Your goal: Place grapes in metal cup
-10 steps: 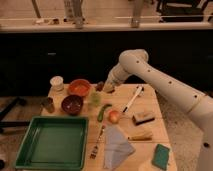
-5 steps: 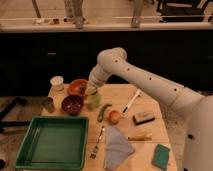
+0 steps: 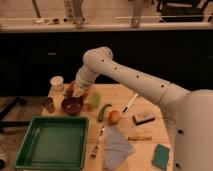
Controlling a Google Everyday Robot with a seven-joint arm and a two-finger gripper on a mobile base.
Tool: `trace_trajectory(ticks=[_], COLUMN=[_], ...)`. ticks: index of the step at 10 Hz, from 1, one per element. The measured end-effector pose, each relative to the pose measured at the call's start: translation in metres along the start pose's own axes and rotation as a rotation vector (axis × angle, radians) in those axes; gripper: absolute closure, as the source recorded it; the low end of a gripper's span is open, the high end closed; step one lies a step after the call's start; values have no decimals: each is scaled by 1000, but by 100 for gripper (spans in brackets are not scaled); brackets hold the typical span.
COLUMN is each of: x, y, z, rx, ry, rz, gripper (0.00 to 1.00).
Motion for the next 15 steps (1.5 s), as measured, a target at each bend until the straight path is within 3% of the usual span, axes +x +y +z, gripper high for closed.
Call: trace_trajectory(ticks=[12,15], x=[-68,-68], y=[3,3], z=[58,58], rx=[-93,-93], ry=[-3,-2], rz=[-74,-74], gripper=[100,100])
